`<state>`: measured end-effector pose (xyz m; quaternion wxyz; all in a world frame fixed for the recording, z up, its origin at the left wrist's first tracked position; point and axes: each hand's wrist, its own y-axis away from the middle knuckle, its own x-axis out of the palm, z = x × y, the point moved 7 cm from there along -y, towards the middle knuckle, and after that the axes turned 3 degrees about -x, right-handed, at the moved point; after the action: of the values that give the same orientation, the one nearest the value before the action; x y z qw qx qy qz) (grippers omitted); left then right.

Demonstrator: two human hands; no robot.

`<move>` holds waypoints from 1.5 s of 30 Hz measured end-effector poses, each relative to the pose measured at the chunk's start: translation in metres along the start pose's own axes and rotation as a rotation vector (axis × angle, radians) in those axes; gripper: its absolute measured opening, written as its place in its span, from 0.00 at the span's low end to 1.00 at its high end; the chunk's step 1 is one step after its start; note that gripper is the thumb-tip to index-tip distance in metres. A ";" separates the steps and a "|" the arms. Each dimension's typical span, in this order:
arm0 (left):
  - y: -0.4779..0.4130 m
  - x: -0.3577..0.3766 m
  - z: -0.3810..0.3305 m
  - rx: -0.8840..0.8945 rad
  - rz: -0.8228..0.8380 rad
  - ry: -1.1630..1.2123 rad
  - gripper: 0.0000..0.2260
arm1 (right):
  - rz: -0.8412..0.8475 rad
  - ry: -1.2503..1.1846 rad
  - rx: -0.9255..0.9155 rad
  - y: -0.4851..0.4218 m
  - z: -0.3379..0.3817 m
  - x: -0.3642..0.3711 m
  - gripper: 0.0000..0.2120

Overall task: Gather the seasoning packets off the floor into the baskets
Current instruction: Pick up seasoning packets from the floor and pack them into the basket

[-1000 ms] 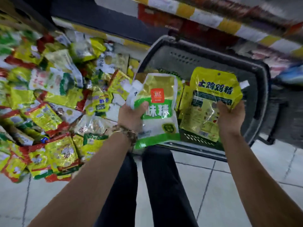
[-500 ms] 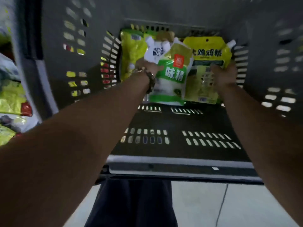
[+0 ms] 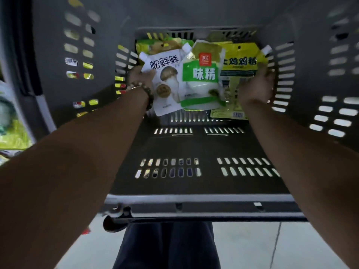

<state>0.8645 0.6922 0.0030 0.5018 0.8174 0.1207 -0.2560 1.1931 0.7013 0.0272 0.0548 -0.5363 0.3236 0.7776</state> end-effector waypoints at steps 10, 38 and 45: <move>-0.028 -0.014 -0.016 0.135 -0.205 -0.297 0.15 | 0.136 0.029 -0.100 -0.026 0.008 0.038 0.34; 0.265 -0.204 0.043 0.266 0.098 0.493 0.16 | 0.367 -0.252 -0.602 0.269 0.201 -0.119 0.26; 0.265 -0.251 0.194 -0.025 -0.043 0.542 0.17 | 0.541 -0.403 -0.681 0.402 0.261 -0.061 0.21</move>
<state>0.7161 0.4122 0.2689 0.4558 0.8470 0.2712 -0.0367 0.8367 0.5483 0.3147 -0.2666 -0.2588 0.1615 0.9142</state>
